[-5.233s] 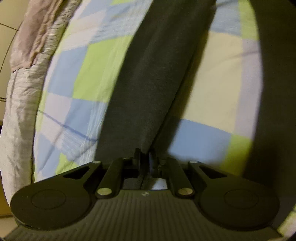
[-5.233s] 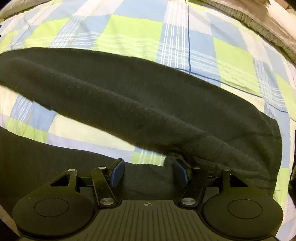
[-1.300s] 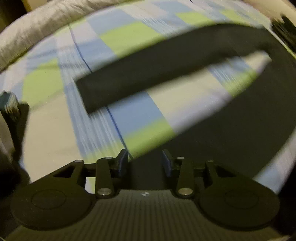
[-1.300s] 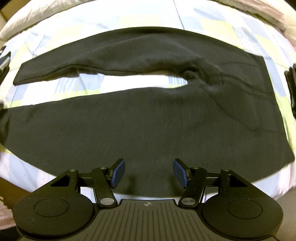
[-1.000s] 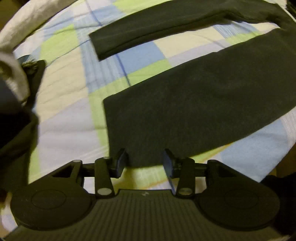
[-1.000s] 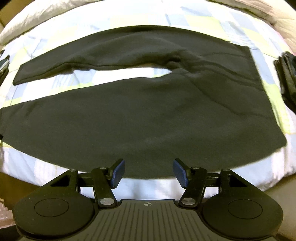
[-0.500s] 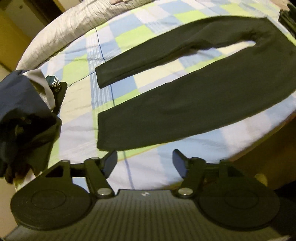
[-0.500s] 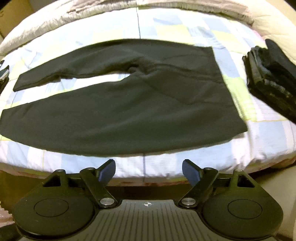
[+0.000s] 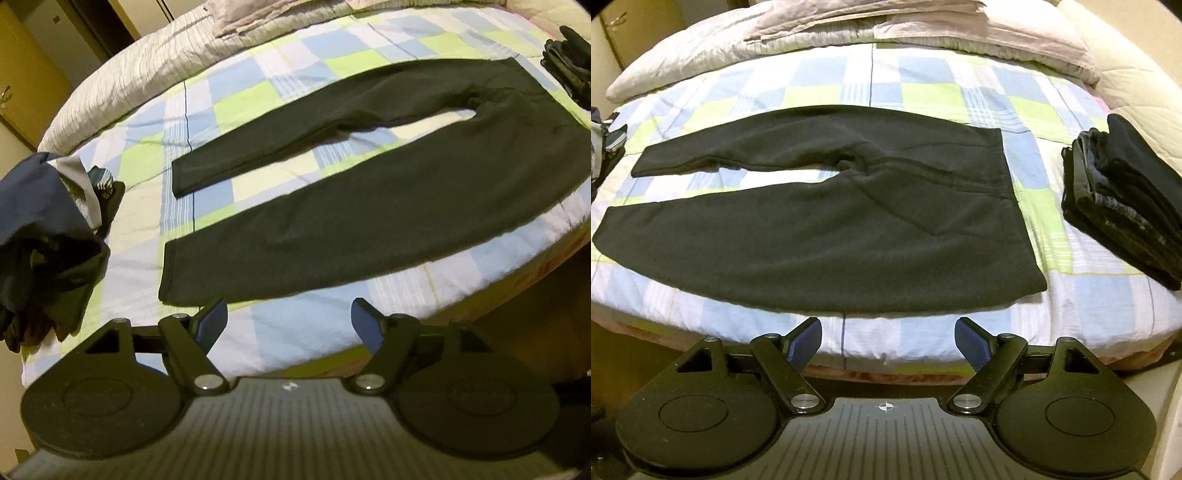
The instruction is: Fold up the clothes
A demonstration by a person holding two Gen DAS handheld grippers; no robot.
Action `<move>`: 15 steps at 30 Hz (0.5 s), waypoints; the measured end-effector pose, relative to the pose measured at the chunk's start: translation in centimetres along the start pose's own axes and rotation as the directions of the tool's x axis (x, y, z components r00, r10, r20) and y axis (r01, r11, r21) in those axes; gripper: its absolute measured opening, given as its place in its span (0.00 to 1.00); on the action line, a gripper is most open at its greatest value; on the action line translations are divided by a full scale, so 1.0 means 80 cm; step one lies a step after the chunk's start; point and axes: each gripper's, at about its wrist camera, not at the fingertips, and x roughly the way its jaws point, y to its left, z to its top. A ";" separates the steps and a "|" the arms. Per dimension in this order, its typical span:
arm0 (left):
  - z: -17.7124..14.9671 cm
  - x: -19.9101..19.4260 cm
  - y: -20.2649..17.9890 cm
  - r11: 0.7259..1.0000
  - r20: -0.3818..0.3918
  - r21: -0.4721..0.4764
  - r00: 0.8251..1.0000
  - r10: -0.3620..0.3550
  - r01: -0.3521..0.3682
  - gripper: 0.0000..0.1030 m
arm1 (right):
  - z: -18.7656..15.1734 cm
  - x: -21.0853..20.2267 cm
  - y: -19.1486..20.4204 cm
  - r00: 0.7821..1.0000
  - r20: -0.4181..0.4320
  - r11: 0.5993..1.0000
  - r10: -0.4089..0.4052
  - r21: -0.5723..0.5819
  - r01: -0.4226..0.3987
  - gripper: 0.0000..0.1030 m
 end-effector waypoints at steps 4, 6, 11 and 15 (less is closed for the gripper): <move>0.000 -0.003 -0.002 1.000 0.002 0.000 1.000 0.007 -0.007 0.70 | -0.003 0.001 -0.004 1.000 0.000 1.000 0.013 -0.007 -0.013 0.80; -0.001 -0.004 -0.004 1.000 -0.001 0.004 1.000 0.010 -0.010 0.70 | -0.004 0.001 -0.003 1.000 -0.001 1.000 0.016 -0.006 -0.016 0.80; -0.005 -0.005 -0.004 1.000 -0.008 0.010 1.000 0.013 -0.013 0.70 | -0.006 0.003 -0.006 1.000 -0.004 1.000 0.024 -0.001 -0.024 0.80; -0.006 -0.005 0.000 1.000 -0.014 0.010 1.000 0.021 -0.021 0.70 | -0.006 0.006 -0.008 1.000 -0.009 1.000 0.029 -0.001 -0.029 0.80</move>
